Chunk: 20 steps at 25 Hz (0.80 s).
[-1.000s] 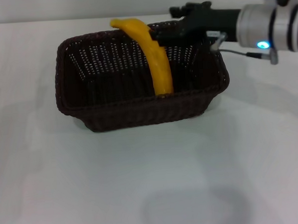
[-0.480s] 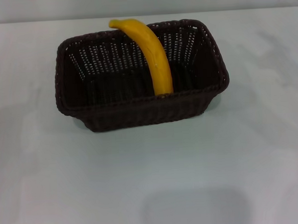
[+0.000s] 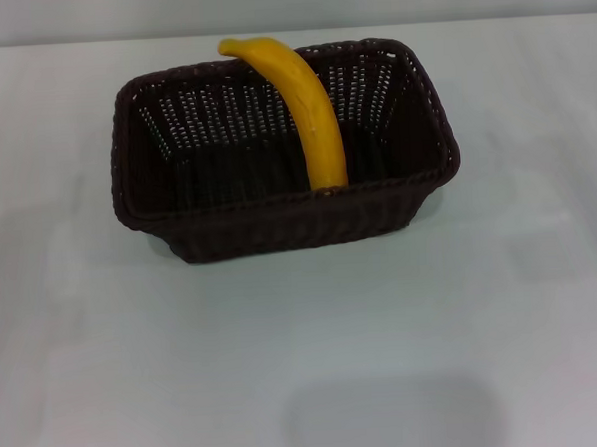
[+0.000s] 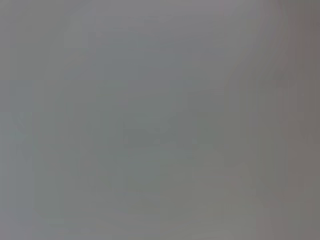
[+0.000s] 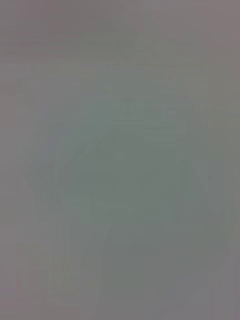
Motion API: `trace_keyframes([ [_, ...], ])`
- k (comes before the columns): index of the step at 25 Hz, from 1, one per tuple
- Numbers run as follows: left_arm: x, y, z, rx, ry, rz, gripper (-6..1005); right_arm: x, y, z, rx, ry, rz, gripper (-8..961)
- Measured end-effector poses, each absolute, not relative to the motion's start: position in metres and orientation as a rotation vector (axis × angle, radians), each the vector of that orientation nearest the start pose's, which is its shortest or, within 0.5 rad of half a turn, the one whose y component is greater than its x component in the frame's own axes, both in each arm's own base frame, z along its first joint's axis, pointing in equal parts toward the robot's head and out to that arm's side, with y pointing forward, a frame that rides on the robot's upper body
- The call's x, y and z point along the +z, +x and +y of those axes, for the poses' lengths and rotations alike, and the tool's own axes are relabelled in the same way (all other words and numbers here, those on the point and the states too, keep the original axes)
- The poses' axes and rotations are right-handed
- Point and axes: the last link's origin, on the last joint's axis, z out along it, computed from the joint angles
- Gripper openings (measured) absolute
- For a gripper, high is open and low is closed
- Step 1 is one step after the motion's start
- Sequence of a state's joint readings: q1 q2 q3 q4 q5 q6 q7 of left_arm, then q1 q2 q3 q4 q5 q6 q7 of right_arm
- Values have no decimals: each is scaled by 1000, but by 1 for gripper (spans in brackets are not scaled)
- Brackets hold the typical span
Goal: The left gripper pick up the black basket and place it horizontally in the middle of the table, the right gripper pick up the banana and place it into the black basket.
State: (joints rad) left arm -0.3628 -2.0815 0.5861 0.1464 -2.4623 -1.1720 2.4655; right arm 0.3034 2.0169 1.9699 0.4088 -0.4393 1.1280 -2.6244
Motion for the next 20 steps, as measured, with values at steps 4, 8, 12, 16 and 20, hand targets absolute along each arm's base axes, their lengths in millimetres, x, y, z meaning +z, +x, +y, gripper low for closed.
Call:
trace_keyframes([
  [4, 49, -383, 305, -863, -1278, -771, 881, 66, 357, 334, 721, -1589, 503, 875],
  [8, 45, -379, 300, -865, -1286, -731, 881, 66, 361, 332, 716, -1570, 524, 875],
  [12, 44, -376, 301, -880, -1293, -720, 881, 66, 359, 332, 713, -1578, 496, 875],
  [16, 40, -372, 301, -908, -1294, -729, 881, 68, 359, 334, 713, -1572, 497, 875],
  [20, 40, -367, 300, -923, -1300, -700, 881, 70, 358, 336, 715, -1565, 491, 875],
])
